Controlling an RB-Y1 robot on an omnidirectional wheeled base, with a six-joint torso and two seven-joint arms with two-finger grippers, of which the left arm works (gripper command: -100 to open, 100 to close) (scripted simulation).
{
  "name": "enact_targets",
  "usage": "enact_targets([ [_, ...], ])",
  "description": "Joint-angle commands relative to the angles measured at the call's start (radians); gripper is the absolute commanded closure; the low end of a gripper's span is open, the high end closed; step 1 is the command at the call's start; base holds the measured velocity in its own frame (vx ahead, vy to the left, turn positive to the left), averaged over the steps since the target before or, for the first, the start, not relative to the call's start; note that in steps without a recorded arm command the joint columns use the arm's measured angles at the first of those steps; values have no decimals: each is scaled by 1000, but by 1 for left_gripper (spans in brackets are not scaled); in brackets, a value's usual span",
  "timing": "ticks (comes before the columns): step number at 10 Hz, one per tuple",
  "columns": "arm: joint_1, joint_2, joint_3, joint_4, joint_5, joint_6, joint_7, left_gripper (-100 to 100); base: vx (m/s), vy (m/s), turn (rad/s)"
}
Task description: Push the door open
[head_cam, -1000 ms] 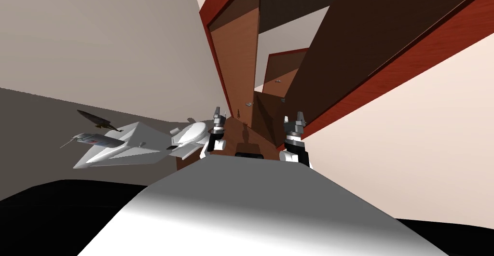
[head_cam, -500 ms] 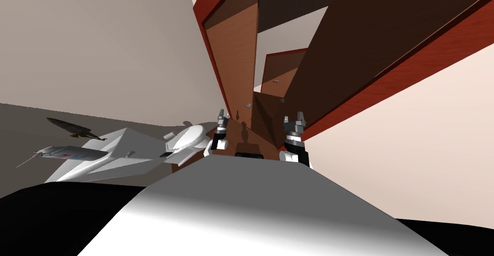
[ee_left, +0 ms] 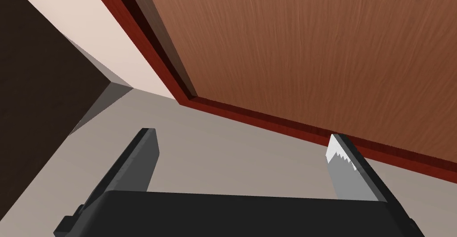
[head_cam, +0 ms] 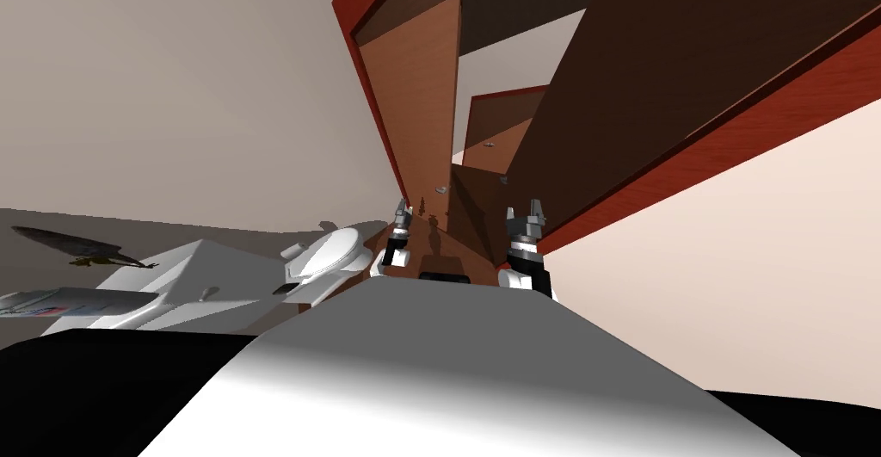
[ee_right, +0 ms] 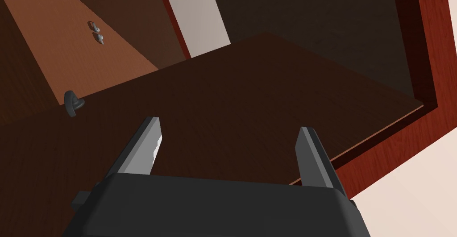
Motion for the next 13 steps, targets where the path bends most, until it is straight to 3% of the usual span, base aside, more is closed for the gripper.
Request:
enact_targets([
  [1, -17, 2, -5, 42, 0, -10, 1, -100, 51, 33, -41],
  [4, -52, 4, -19, 136, -1, -32, 5, -100, 75, 58, -80],
  [5, -52, 4, -19, 136, -1, -32, 5, -100, 58, 49, -21],
  [13, -146, 5, -58, 388, -2, -92, 14, -100, 84, 61, -74],
])
